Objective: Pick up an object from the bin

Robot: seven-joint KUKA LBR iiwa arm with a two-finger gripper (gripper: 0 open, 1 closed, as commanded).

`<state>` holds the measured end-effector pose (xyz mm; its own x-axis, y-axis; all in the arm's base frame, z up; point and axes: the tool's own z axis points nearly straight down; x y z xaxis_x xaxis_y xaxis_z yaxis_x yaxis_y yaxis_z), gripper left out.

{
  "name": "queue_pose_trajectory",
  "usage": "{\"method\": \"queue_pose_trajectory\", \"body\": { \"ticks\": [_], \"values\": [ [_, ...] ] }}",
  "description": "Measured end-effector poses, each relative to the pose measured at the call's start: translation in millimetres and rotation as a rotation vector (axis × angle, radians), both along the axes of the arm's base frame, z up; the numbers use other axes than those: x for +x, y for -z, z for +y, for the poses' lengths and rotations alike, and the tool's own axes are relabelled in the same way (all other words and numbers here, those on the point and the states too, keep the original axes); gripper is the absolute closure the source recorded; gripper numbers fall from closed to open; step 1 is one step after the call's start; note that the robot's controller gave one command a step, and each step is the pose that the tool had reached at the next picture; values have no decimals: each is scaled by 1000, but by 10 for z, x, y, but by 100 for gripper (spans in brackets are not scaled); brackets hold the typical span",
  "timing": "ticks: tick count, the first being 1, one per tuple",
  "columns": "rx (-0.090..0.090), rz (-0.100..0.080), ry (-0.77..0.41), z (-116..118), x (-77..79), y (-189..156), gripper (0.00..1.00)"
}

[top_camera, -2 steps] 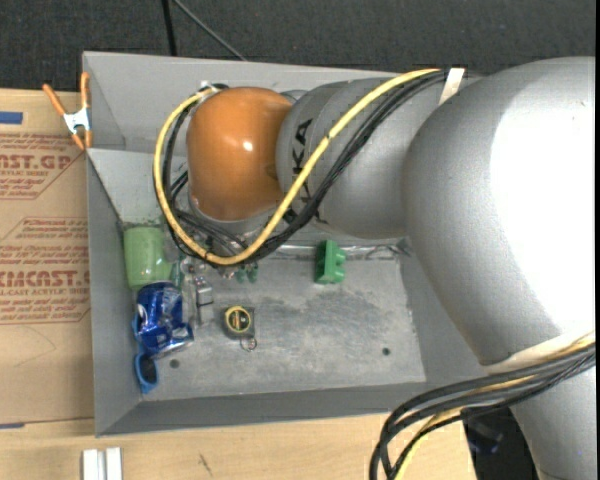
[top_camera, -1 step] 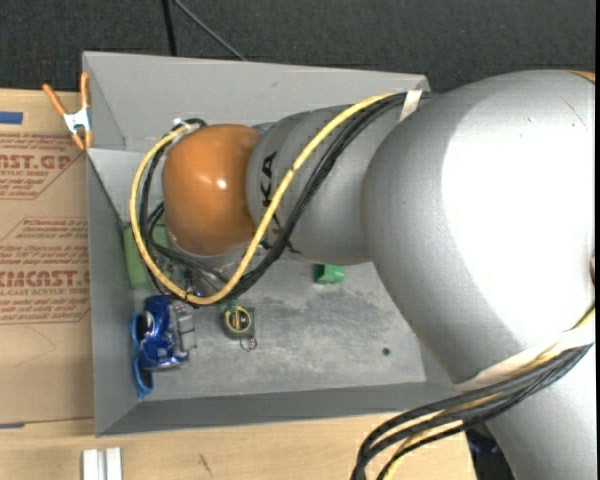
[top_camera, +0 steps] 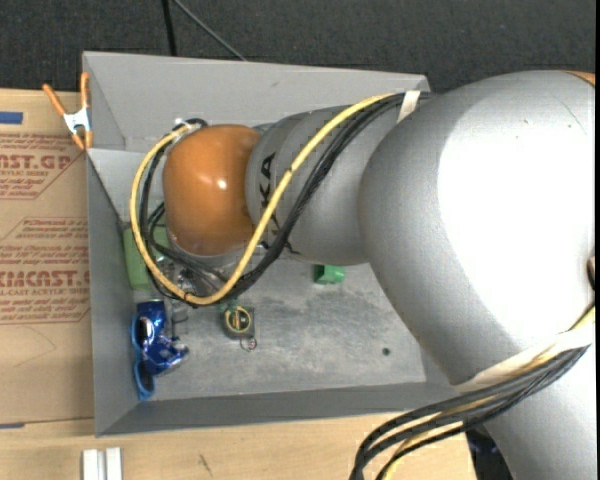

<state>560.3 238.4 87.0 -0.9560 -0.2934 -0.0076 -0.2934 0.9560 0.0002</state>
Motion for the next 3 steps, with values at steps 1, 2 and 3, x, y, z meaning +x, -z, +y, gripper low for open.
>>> {"method": "queue_pose_trajectory", "body": {
  "ticks": [1,2,3],
  "values": [
    [-2,-10,4,66,-299,9,100],
    [-1,2,4,77,-341,66,0],
    [-4,9,-193,-169,-715,-11,0]
  ]
}}
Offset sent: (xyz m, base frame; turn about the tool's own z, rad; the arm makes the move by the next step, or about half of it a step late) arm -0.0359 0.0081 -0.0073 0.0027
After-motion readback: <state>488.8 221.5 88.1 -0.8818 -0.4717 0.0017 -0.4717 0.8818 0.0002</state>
